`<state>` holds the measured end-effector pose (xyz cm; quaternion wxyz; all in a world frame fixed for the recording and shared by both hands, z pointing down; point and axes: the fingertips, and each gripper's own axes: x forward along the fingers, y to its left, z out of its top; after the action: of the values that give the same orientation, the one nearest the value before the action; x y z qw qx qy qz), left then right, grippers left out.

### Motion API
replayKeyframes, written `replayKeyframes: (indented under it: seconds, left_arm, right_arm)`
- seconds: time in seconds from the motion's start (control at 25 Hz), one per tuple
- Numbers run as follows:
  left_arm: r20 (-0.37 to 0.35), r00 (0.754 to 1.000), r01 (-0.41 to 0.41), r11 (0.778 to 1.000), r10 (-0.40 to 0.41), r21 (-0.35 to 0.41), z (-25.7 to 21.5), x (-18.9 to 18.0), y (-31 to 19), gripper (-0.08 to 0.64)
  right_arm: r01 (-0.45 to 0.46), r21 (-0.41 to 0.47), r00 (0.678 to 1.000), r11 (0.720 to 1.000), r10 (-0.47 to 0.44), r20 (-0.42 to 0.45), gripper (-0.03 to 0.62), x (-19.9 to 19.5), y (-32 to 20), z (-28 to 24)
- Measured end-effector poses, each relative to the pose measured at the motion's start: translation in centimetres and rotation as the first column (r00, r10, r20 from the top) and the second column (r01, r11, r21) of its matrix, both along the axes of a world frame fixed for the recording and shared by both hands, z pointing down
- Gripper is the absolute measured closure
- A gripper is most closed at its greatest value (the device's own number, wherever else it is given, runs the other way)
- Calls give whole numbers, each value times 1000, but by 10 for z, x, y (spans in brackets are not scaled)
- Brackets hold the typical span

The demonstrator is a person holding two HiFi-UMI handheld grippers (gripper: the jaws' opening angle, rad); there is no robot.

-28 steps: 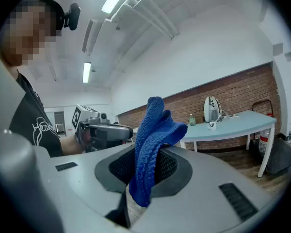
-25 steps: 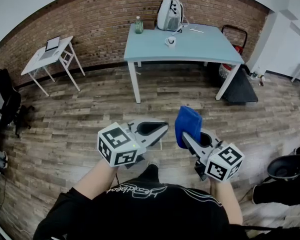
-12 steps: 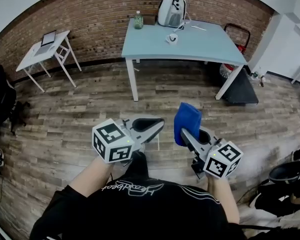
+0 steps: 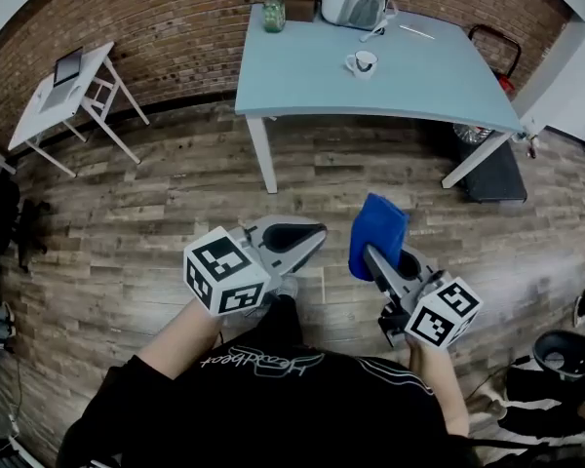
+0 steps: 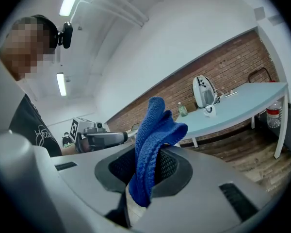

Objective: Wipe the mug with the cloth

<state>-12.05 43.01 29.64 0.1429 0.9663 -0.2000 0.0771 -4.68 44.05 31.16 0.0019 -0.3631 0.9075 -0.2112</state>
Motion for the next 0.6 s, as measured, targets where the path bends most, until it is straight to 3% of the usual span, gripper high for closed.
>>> replayKeyframes:
  seconds: [0.28,0.44,0.6]
  left_arm:
    - [45,998,-36,999,36,-8,16,-31,-178,555]
    - [53,997,-48,998,50,-36,20,-37,-242,555]
    - [76,996,-50,997,54,-55,37,-22,-307,555]
  right_arm:
    - [-55,-18,998,998,55,19,531,-27,-176,6]
    - [-94,-46,995,994,96,28,531,-30,-233,5]
    - [-131,-65,990,989,135,48,531,-8,-288,18]
